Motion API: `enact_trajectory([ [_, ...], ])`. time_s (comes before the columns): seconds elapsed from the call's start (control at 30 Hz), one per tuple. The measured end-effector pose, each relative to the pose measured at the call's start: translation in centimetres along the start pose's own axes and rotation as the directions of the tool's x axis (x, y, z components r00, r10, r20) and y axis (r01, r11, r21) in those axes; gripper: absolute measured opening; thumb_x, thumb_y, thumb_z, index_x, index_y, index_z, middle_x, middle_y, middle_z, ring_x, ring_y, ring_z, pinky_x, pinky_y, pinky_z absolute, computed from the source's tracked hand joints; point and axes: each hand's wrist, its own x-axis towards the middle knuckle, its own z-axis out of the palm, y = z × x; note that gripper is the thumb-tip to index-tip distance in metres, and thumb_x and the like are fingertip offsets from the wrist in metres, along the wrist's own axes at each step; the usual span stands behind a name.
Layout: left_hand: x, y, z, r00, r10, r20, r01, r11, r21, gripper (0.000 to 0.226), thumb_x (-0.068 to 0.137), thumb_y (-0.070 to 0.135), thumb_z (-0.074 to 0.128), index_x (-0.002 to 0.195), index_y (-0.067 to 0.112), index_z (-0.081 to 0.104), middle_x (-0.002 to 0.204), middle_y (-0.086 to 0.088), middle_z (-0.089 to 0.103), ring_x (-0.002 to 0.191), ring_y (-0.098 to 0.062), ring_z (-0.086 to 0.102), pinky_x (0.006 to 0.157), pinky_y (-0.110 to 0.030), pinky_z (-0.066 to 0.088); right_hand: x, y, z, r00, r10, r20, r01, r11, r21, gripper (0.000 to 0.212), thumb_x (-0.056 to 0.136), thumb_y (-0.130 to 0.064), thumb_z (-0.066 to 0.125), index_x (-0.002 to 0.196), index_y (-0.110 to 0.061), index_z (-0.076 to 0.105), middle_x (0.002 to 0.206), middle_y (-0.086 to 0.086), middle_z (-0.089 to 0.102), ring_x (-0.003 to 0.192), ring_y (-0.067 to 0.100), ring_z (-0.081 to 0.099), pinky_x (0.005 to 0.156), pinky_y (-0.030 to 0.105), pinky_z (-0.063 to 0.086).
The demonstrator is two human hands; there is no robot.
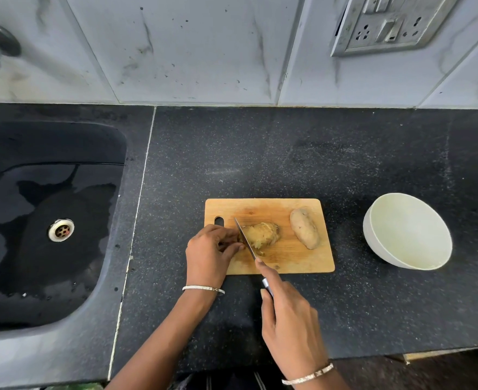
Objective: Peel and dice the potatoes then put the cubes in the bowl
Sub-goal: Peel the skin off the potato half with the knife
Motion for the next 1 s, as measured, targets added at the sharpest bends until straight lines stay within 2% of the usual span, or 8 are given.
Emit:
enact_trajectory([
  [0.1, 0.2, -0.2, 0.3, 1.0, -0.006, 0.018, 0.005, 0.999, 0.04, 0.024, 0.066, 0.017, 0.087, 0.088, 0.022, 0.077, 0.087, 0.01, 0.068, 0.074, -0.005, 0.067, 0.071, -0.034, 0.058, 0.0, 0.1, 0.4, 1.0, 0.006, -0.006, -0.006, 1.0, -0.012, 0.062, 0.1, -0.03, 0.04, 0.146, -0.057, 0.008, 0.09, -0.009, 0.052, 0.071, 0.017, 0.063, 0.059, 0.037, 0.054],
  [0.23, 0.3, 0.0, 0.2, 1.0, -0.001, 0.016, -0.001, 0.997, 0.081, 0.02, 0.066, 0.017, 0.087, 0.083, 0.023, 0.078, 0.084, 0.012, 0.068, 0.074, -0.007, 0.065, 0.071, -0.034, 0.056, 0.0, 0.0, 0.8, 1.0, 0.009, -0.015, -0.009, 1.0, -0.028, 0.068, 0.1, -0.028, 0.044, 0.146, -0.056, 0.003, 0.095, -0.008, 0.056, 0.074, 0.017, 0.066, 0.058, 0.038, 0.054],
  [0.37, 0.3, 0.1, 0.2, 1.0, 0.015, 0.015, -0.017, 0.994, 0.108, 0.016, 0.066, 0.018, 0.086, 0.079, 0.022, 0.077, 0.082, 0.011, 0.068, 0.073, -0.008, 0.064, 0.069, -0.035, 0.055, 0.3, 0.1, 1.1, 1.0, 0.002, -0.027, -0.004, 0.999, -0.053, 0.067, 0.098, -0.026, 0.049, 0.147, -0.053, 0.012, 0.091, -0.008, 0.057, 0.068, 0.019, 0.065, 0.053, 0.037, 0.05],
  [0.5, 0.2, 0.1, 0.4, 1.0, 0.016, 0.003, -0.016, 0.995, 0.097, 0.015, 0.067, 0.016, 0.086, 0.079, 0.021, 0.077, 0.083, 0.011, 0.069, 0.073, -0.008, 0.064, 0.069, -0.033, 0.055, 0.7, 0.4, 1.4, 1.0, -0.005, -0.031, 0.004, 1.0, -0.026, 0.064, 0.098, -0.025, 0.049, 0.146, -0.052, 0.016, 0.092, -0.006, 0.059, 0.072, 0.022, 0.066, 0.054, 0.042, 0.053],
  [0.87, 0.3, 0.1, 0.2, 1.0, 0.017, 0.011, -0.018, 0.994, 0.107, 0.016, 0.066, 0.017, 0.086, 0.079, 0.02, 0.077, 0.082, 0.012, 0.07, 0.073, -0.007, 0.065, 0.068, -0.034, 0.056, 1.5, 0.5, 1.5, 0.999, -0.03, -0.025, 0.03, 0.999, 0.015, 0.058, 0.098, -0.023, 0.049, 0.145, -0.048, 0.025, 0.093, -0.006, 0.064, 0.076, 0.021, 0.066, 0.057, 0.039, 0.052],
  [1.0, 0.2, 0.1, 0.2, 1.0, 0.019, 0.009, -0.02, 0.996, 0.092, 0.015, 0.067, 0.016, 0.086, 0.079, 0.021, 0.078, 0.083, 0.013, 0.069, 0.074, -0.005, 0.064, 0.07, -0.032, 0.056, 2.3, 0.4, 1.6, 0.997, -0.044, -0.06, 0.045, 0.999, 0.016, 0.057, 0.094, -0.016, 0.056, 0.143, -0.041, 0.04, 0.1, -0.004, 0.07, 0.082, 0.021, 0.068, 0.061, 0.035, 0.051],
])
